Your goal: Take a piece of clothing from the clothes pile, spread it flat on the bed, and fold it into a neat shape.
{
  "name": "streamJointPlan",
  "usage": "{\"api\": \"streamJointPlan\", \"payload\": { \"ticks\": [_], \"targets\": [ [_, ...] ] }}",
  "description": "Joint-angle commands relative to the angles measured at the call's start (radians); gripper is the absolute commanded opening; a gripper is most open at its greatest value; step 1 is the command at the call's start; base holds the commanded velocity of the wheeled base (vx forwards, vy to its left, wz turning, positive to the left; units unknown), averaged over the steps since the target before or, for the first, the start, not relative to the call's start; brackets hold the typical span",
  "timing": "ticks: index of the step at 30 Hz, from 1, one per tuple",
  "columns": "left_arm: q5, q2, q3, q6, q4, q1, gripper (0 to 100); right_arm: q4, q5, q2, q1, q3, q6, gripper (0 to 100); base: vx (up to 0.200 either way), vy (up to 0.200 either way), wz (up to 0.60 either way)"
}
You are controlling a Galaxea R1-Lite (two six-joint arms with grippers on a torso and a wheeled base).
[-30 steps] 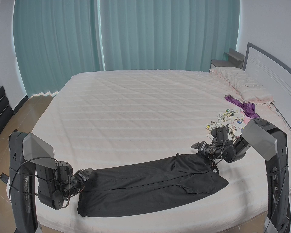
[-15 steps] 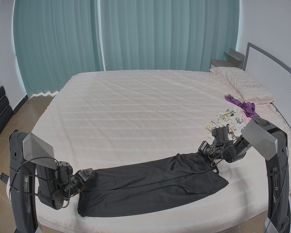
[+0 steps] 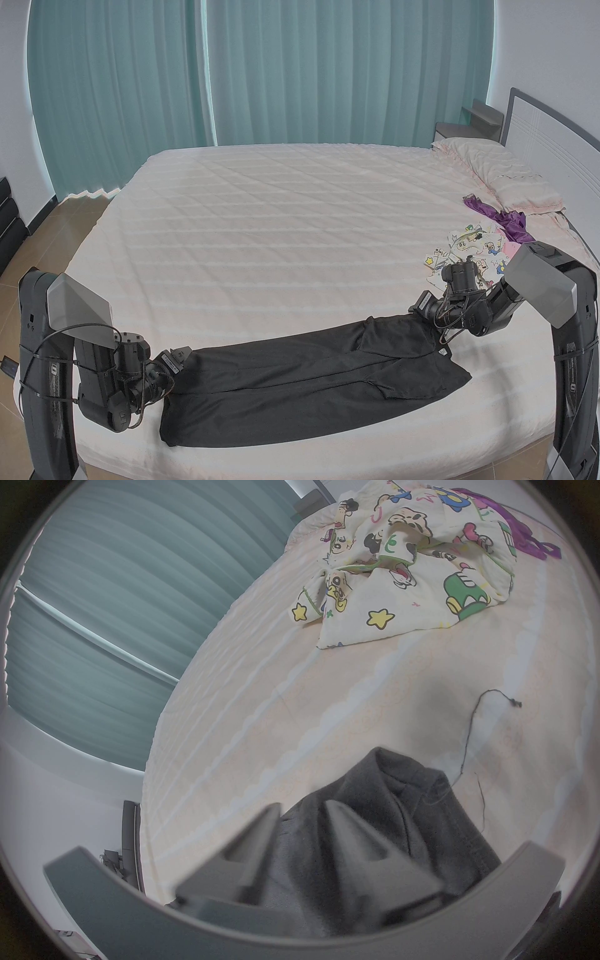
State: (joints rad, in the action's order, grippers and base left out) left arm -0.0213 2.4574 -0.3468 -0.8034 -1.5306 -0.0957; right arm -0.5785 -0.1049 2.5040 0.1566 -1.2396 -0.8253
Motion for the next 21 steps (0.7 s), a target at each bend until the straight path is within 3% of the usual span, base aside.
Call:
{"api": "streamJointPlan", "payload": {
  "ticks": [1, 14, 21],
  "targets": [
    [0.000, 0.000, 0.000, 0.000, 0.000, -0.001, 100, -0.009, 0.002, -0.033, -0.006, 0.029, 0.000, 100, 0.000, 0.000, 0.00],
    [-0.035, -0.038, 0.026, -0.002, -0.040, -0.001, 100, -0.150, 0.002, -0.180, 0.001, 0.296, 0.006, 100, 0.000, 0.000, 0.00],
    [-0.039, -0.084, 0.049, -0.005, -0.040, 0.002, 100, -0.251, -0.004, -0.151, -0.008, 0.374, 0.008, 100, -0.200, 0.000, 0.00]
  ]
}}
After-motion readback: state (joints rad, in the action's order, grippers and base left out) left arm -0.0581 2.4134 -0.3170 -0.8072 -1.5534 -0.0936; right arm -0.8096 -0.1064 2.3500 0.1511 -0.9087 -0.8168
